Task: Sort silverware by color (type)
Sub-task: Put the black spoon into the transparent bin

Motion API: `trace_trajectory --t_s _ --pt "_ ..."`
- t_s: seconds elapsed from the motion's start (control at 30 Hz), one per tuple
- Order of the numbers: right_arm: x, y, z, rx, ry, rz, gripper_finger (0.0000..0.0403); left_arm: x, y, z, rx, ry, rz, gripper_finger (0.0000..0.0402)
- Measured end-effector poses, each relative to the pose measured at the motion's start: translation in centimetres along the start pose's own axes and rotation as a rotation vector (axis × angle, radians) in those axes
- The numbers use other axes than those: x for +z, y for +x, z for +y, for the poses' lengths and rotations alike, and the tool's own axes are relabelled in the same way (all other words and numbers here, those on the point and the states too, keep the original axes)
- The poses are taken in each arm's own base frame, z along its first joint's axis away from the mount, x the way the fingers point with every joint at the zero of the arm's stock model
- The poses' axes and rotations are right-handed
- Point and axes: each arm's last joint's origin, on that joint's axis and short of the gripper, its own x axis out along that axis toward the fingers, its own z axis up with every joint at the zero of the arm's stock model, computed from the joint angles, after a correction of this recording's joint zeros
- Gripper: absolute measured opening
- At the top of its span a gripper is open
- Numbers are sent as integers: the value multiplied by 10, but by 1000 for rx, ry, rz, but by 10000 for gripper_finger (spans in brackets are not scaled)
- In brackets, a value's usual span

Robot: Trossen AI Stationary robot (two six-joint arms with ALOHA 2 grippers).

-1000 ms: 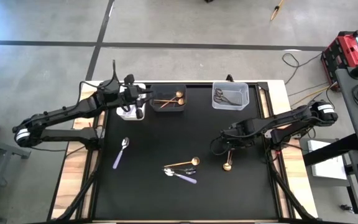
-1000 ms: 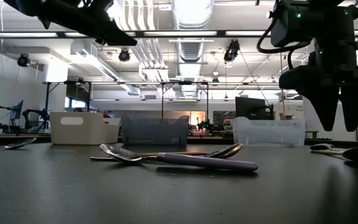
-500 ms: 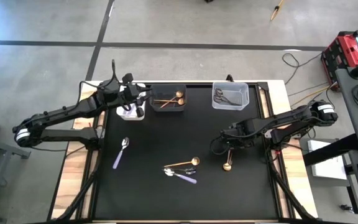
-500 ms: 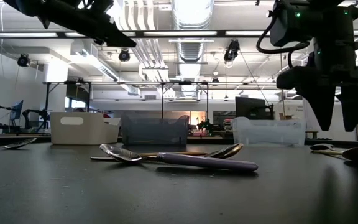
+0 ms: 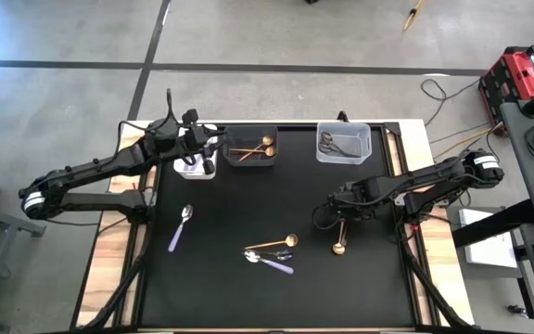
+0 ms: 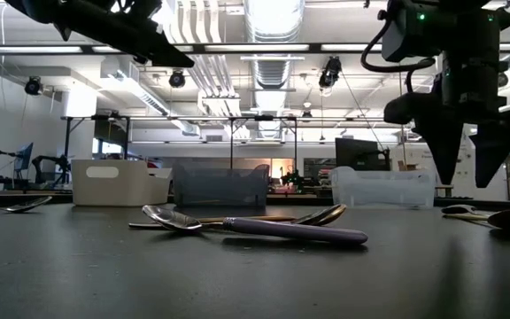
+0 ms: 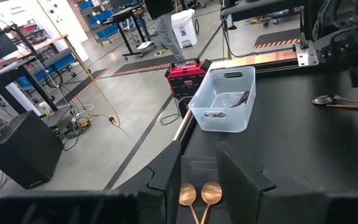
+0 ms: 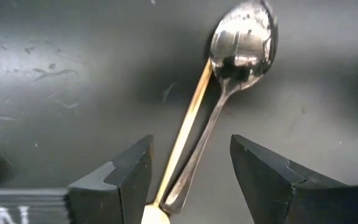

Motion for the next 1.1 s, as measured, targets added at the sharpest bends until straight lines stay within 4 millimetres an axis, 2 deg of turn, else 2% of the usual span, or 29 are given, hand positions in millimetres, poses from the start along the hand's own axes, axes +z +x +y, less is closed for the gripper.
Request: trace_trajectory --t_s 0.2,0.63,0.87,1.1 --pt "1 5 -4 -18 1 -28 199 0 0 0 0 2 0 84" --pt "1 26 -23 -85 27 -22 130 0 0 0 0 3 -1 84" --pt "1 38 -28 -42 60 -31 113 0 0 0 0 3 -1 84" --pt "2 41 -31 -54 60 -44 97 0 0 0 0 3 -1 84"
